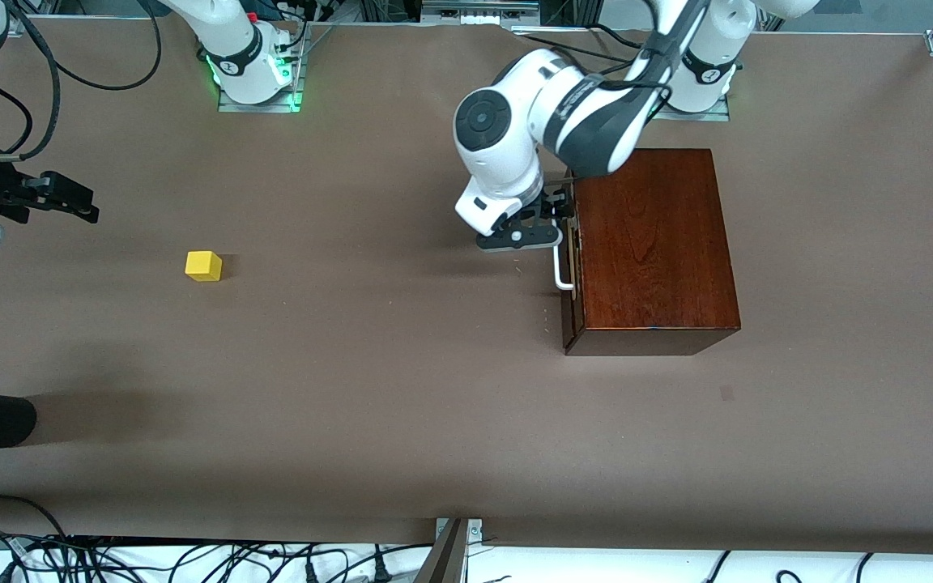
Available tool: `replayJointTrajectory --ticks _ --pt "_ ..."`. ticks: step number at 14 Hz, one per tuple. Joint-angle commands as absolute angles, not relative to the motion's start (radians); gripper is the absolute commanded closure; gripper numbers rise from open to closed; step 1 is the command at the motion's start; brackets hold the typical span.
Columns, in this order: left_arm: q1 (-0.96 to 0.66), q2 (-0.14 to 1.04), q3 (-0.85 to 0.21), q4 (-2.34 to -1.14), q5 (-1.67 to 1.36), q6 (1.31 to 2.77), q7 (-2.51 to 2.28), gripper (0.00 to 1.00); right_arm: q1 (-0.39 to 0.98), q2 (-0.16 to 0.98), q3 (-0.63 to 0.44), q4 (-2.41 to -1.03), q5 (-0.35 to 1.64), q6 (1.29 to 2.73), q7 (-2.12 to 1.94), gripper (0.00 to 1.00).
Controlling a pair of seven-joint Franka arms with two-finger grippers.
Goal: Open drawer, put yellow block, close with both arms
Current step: 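Move the left gripper over the box to the white drawer handle, then pull the drawer open with the left gripper while the right gripper reaches the cube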
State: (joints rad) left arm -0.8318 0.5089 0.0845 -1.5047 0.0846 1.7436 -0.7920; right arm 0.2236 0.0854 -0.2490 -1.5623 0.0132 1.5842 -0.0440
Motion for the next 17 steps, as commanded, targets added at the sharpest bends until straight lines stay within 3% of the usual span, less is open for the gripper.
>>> replayJointTrajectory --ticks 1,17 --pt "-0.842 0.551 0.092 -1.496 0.132 1.775 -0.782 0.00 0.221 0.084 -0.242 -1.560 0.000 1.586 -0.044 0.00" --pt "-0.795 0.577 0.094 -1.603 0.189 1.967 -0.672 0.00 0.222 0.089 -0.241 -1.559 -0.002 1.588 -0.043 0.00"
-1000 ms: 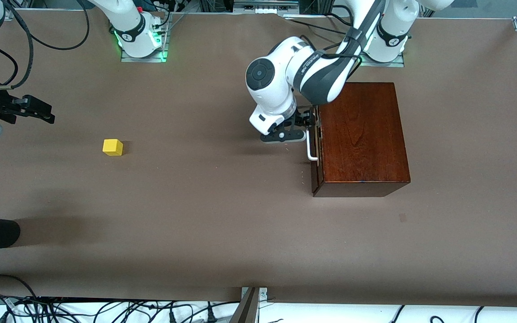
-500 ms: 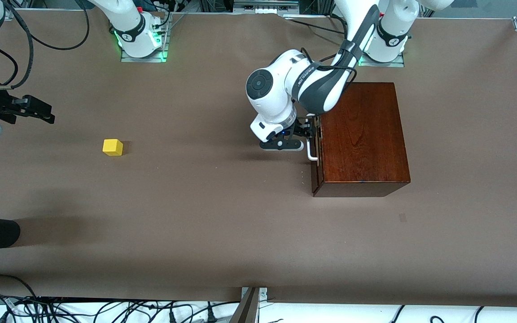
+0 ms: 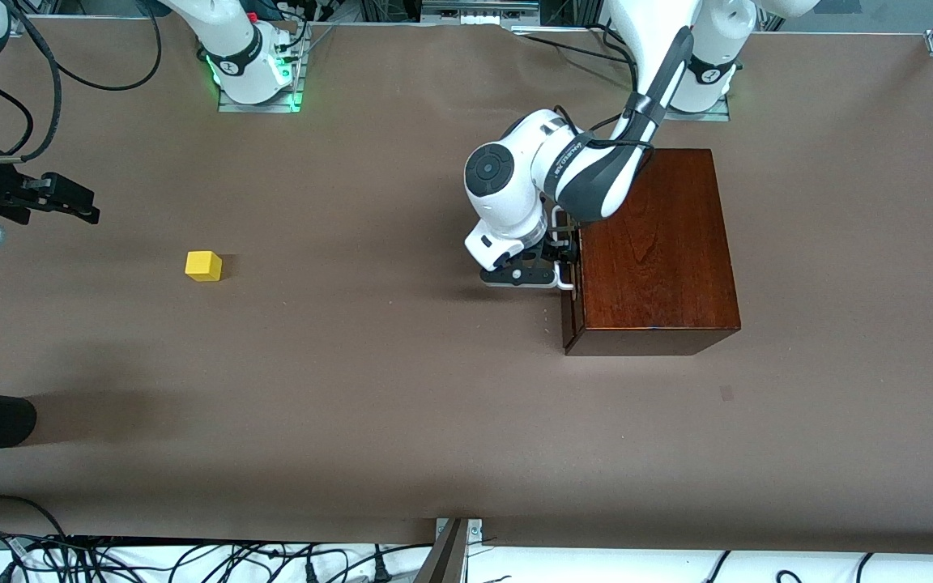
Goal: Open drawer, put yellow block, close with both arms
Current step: 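Pull the drawer open with the left gripper while the right gripper reaches the cube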
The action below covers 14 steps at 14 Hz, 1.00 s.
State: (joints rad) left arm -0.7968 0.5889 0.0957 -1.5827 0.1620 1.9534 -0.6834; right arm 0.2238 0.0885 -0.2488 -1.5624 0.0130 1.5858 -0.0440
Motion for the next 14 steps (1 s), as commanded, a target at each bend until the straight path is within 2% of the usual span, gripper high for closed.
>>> replayJointTrajectory --ticks 1,8,14 --pt "-0.796 0.577 0.092 -1.603 0.187 1.967 -0.676 0.00 0.222 0.089 -0.241 -1.559 -0.002 1.588 -0.043 0.00" --pt "-0.824 0.586 0.084 -1.553 0.095 1.965 -0.762 0.00 0.222 0.091 -0.241 -1.559 -0.002 1.592 -0.043 0.00" --pt "-0.862 0.666 0.084 -1.442 0.021 1.965 -0.899 0.00 0.222 0.091 -0.241 -1.560 -0.002 1.591 -0.043 0.00"
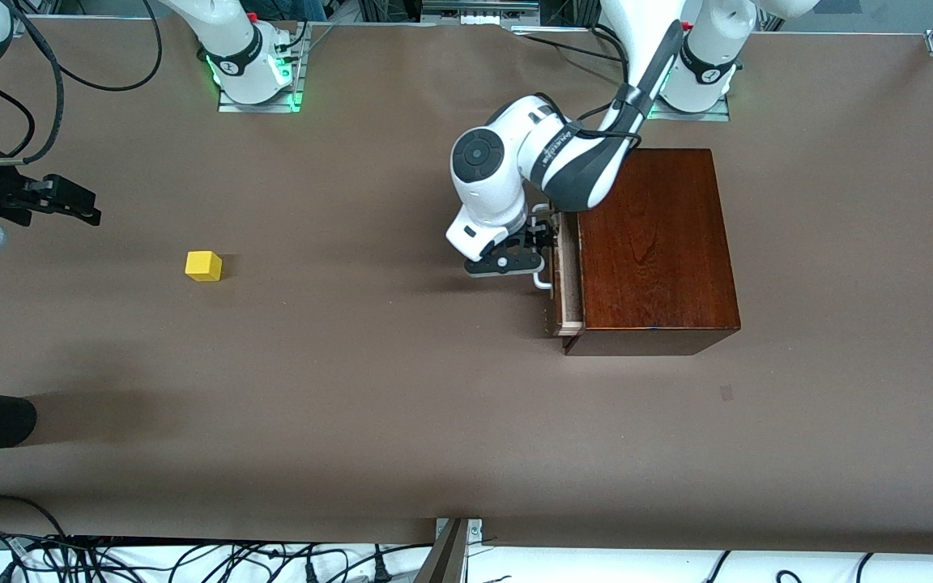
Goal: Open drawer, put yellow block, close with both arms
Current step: 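Pull the drawer open with the left gripper while the right gripper reaches the cube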
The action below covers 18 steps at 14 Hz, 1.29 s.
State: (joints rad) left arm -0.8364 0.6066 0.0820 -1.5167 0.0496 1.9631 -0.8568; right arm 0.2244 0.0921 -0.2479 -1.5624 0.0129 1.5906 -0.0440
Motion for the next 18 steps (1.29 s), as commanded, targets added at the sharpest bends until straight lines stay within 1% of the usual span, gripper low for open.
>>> replayJointTrajectory --ticks 1,3,6,8,10,14,18 --pt "-0.865 0.676 0.084 -1.433 0.020 1.964 -0.905 0.00 0.221 0.091 -0.241 -1.563 -0.002 1.594 -0.041 0.00" --pt "-0.879 0.698 0.084 -1.411 0.020 1.965 -0.929 0.00 0.221 0.091 -0.241 -1.581 -0.002 1.609 -0.043 0.00" --pt "-0.887 0.709 0.083 -1.382 0.018 1.965 -0.960 0.00 0.221 0.078 -0.241 -1.669 -0.002 1.692 -0.040 0.00" --pt "-0.903 0.721 0.084 -1.367 0.018 1.965 -1.015 0.00 0.221 0.074 -0.241 -1.707 -0.002 1.723 -0.040 0.00" --pt "-0.916 0.748 0.084 -1.326 0.018 1.963 -1.069 0.00 0.221 0.074 -0.242 -1.745 -0.002 1.756 -0.040 0.00" --pt "-0.920 0.788 0.083 -1.253 -0.043 1.963 -1.095 0.00 0.221 0.058 -0.242 -1.919 -0.002 1.917 -0.040 0.00" --pt "-0.931 0.799 0.083 -1.233 -0.055 1.965 -1.098 0.00 0.221 0.058 -0.242 -2.092 -0.002 2.121 -0.043 0.00"
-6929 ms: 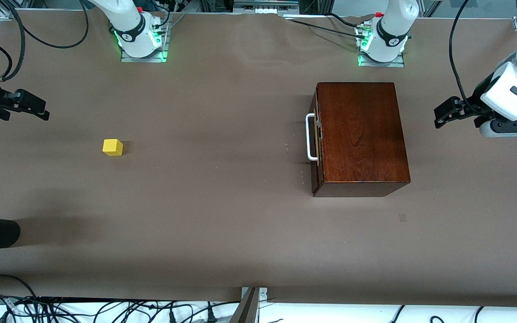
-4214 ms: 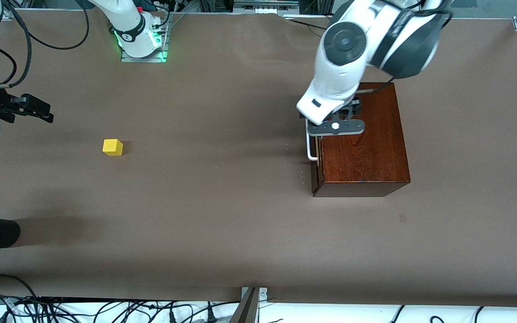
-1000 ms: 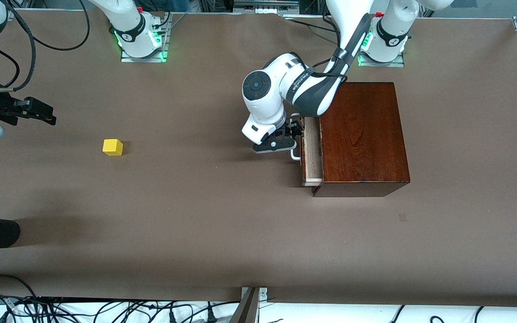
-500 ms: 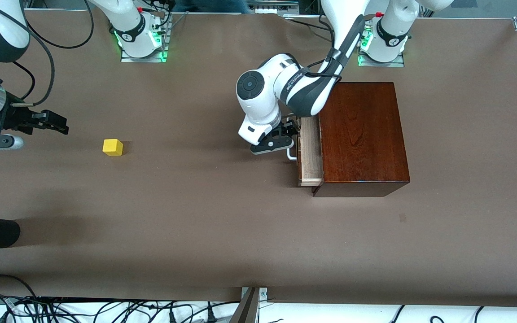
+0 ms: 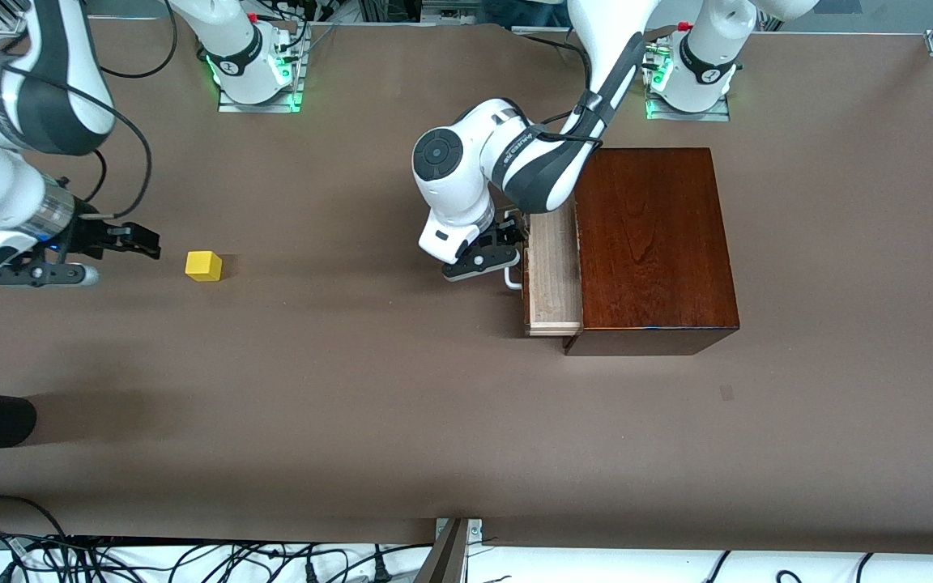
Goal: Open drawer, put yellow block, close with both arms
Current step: 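Pull the drawer open with the left gripper while the right gripper reaches the cube, then grasp the yellow cube with the right gripper while the left gripper pulls the drawer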
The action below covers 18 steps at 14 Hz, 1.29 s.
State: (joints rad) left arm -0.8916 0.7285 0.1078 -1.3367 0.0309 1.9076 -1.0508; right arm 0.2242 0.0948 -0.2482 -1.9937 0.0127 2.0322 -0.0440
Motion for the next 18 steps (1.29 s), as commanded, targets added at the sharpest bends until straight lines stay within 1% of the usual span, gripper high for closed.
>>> replayJointTrajectory --ticks 1,4,8,12,15,18 --pt "-0.934 0.801 0.083 -1.226 -0.057 1.967 -1.106 0.00 0.221 0.064 -0.242 -2.118 -0.002 2.158 -0.044 0.00" --pt "-0.943 0.822 0.083 -1.189 -0.083 1.965 -1.121 0.00 0.221 0.092 -0.242 -2.169 -0.002 2.249 -0.044 0.00" --pt "-0.948 0.825 0.083 -1.172 -0.086 1.965 -1.147 0.00 0.221 0.138 -0.242 -2.261 -0.002 2.422 -0.067 0.00" --pt "-0.946 0.821 0.084 -1.170 -0.112 1.964 -1.146 0.00 0.221 0.184 -0.242 -2.283 0.003 2.471 -0.078 0.00" --pt "-0.936 0.808 0.092 -1.173 -0.098 1.956 -1.108 0.00 0.221 0.201 -0.242 -2.325 0.003 2.551 -0.086 0.00" --pt "-0.914 0.761 0.094 -1.187 -0.094 1.925 -1.045 0.00 0.219 0.219 -0.242 -2.361 0.005 2.612 -0.095 0.00"
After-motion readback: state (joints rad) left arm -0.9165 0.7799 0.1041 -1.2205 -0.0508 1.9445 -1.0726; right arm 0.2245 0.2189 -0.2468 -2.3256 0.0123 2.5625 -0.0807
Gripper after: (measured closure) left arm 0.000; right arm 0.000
